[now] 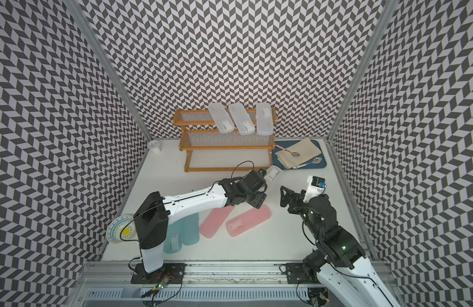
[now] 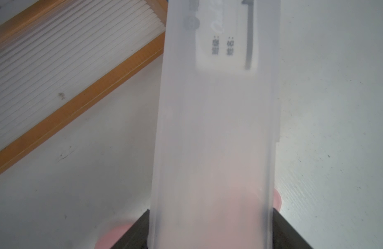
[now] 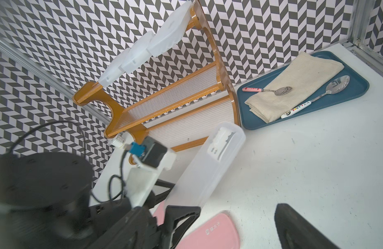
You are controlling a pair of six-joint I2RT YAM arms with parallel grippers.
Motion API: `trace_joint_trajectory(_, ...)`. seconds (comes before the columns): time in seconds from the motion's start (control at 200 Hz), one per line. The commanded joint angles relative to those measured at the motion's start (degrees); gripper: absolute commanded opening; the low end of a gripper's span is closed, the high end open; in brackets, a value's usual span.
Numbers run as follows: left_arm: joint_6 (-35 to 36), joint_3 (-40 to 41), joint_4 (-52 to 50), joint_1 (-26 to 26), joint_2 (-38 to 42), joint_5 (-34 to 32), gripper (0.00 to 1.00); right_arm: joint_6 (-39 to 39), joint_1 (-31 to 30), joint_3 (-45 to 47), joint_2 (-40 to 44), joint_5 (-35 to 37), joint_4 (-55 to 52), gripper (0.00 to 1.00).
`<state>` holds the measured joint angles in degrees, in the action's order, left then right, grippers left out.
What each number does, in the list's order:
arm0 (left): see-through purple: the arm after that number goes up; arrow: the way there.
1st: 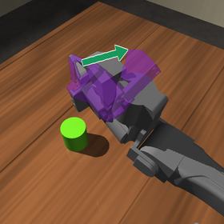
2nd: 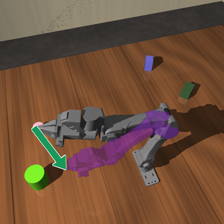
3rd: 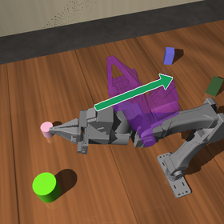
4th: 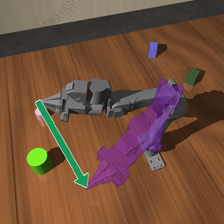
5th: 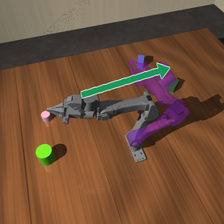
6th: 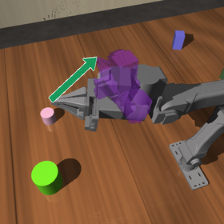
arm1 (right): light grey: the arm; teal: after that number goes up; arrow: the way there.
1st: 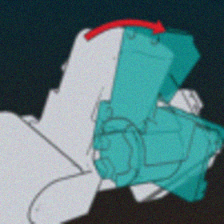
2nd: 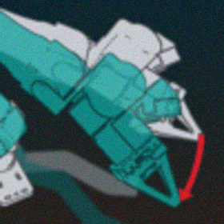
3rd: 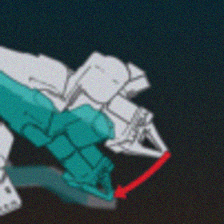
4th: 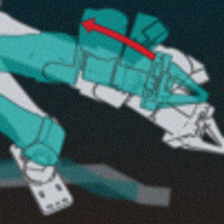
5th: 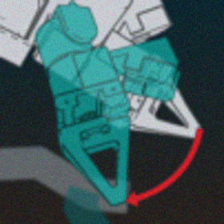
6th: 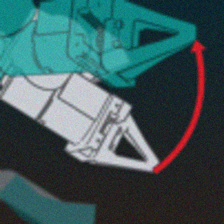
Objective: Place the pencil cases on the shelf according to color
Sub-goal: Pick up the pencil case from the center of the board.
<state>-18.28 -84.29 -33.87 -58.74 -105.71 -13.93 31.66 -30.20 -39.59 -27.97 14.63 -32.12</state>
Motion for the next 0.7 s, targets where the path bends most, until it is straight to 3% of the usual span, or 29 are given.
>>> trace_joint_trajectory(0.0,-4.0,3.0,-0.3,0.4,6.3,-4.2,0.71,-0.8,0.2,-1.3,-0.7,0.1,1.7,0.97)
trace_joint_trajectory(0.215,-10.6,8.9,-8.0,1.0,15.0,-9.7,0.74,-1.5,0.2,-1.1,-3.9,-1.6,3.5,0.97)
trace_joint_trajectory(0.426,-14.9,16.1,-9.6,4.4,24.8,-8.8,0.74,-2.3,0.2,-1.7,-6.9,-2.9,5.9,0.97)
trace_joint_trajectory(0.696,-15.1,15.6,-13.7,9.5,31.4,-9.8,0.73,-2.8,0.2,-2.0,-10.1,-4.6,8.3,0.97)
